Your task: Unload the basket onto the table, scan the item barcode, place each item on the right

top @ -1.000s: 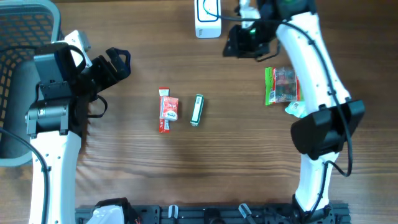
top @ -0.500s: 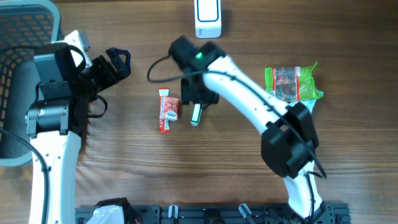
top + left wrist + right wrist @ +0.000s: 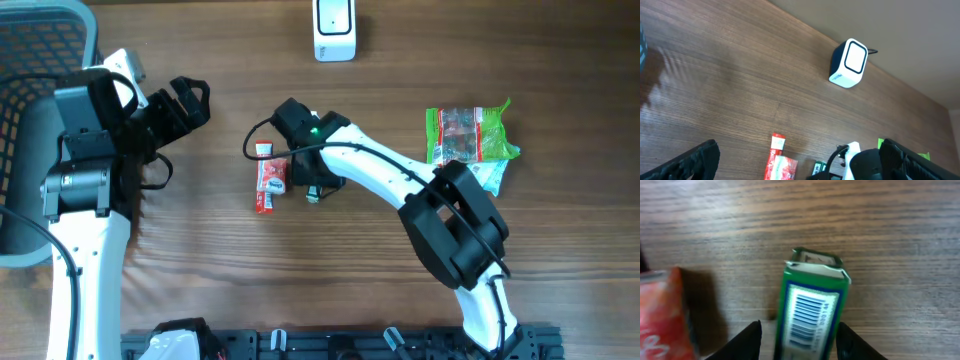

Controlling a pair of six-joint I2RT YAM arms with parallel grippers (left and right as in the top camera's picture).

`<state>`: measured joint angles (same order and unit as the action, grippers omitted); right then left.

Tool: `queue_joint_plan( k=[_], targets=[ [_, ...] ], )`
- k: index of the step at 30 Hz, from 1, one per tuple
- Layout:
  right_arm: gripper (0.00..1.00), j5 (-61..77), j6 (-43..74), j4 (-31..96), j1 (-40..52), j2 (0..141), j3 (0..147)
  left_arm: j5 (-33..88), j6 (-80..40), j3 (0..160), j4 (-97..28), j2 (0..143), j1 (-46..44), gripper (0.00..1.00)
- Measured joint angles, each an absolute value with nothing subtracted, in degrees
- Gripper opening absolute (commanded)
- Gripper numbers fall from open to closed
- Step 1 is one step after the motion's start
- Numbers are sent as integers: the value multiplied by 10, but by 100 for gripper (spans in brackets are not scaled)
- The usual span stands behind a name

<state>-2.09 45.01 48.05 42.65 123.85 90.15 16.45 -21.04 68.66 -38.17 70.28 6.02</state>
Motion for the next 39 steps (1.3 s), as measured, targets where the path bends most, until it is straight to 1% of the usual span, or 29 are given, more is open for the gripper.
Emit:
queue_joint_plan(
  k=[1, 3, 12, 18, 19, 21, 24, 25, 26, 28, 31, 39],
  targets=[
    [33, -25, 444, 481, 426, 1239, 899, 164, -210, 687, -382, 703, 60, 100],
    [31, -40, 422, 481, 425, 1239, 897, 164, -210, 687, -382, 703, 60, 100],
    [29, -91, 236, 486, 395, 1239, 897, 164, -210, 687, -382, 703, 60, 100],
    [30, -111, 166, 480, 386, 1239, 897, 165, -210, 687, -382, 703, 60, 100],
    [33, -115, 161, 476, 385, 1239, 897, 164, -210, 687, -382, 703, 60, 100],
    [47, -117, 154, 471, 381, 1239, 897, 164, -210, 687, -382, 703, 60, 100],
    [61, -116, 133, 475, 371, 1239, 898, 165, -210, 687, -382, 703, 60, 100],
    [68, -111, 126, 479, 368, 1238, 900, 165, -210, 687, -382, 703, 60, 100],
    [69, -105, 116, 482, 364, 1238, 903, 165, -210, 687, -382, 703, 60, 100],
    [68, -91, 106, 484, 359, 1233, 906, 165, -210, 687, -382, 703, 60, 100],
    [63, -75, 86, 492, 350, 1206, 906, 165, -210, 687, -382, 703, 60, 100],
    [64, -42, 74, 502, 338, 1172, 913, 164, -210, 687, -382, 703, 60, 100]
  ],
)
